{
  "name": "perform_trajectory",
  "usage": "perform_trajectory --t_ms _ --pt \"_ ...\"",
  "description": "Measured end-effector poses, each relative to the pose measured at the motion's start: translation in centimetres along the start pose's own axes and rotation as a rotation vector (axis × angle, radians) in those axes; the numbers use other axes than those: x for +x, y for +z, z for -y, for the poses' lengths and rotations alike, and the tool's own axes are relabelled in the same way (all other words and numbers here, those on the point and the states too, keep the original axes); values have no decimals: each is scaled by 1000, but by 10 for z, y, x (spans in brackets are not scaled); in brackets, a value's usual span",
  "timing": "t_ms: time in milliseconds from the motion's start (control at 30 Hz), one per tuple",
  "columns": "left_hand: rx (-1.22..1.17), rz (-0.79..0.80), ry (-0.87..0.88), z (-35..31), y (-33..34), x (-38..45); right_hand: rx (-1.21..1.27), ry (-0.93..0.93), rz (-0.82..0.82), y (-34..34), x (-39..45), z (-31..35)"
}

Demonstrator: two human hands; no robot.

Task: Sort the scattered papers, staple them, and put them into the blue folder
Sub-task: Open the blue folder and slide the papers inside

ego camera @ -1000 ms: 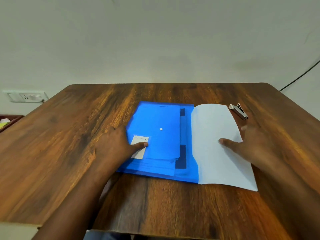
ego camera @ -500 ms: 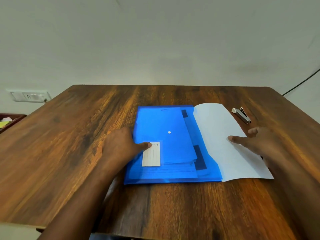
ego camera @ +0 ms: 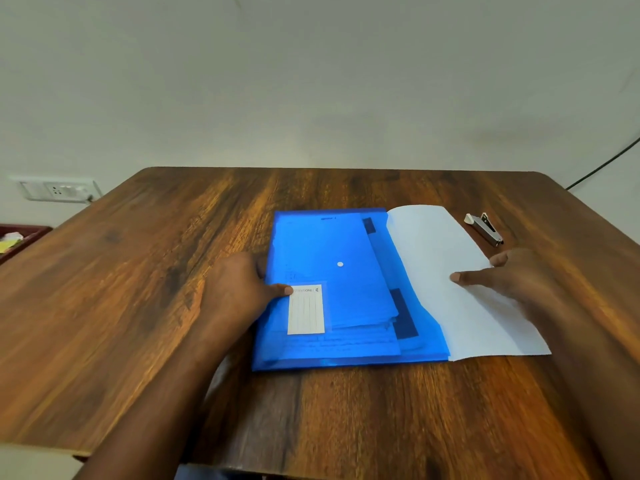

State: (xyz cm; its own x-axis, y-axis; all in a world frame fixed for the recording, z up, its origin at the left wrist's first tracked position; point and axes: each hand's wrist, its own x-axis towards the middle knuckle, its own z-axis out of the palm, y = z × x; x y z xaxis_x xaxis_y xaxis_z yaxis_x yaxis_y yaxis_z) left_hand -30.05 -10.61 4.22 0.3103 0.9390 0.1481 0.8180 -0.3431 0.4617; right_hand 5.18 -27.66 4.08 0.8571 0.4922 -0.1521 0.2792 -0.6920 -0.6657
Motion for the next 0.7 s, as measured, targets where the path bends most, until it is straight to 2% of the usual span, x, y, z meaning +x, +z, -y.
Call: perform_trajectory --t_ms 167,367,500,700 --pt "-86 52 -36 1 0 -2 -81 -35 -26 0 4 -1" --pt "-149 124 -62 2 -4 -6 -27 28 20 -7 16 8" --pt "-219 191 -110 6 -4 -2 -6 -10 -101 -13 23 8" --pt "-412 253 -166 9 -1 -6 -24 -244 -299 -11 14 30"
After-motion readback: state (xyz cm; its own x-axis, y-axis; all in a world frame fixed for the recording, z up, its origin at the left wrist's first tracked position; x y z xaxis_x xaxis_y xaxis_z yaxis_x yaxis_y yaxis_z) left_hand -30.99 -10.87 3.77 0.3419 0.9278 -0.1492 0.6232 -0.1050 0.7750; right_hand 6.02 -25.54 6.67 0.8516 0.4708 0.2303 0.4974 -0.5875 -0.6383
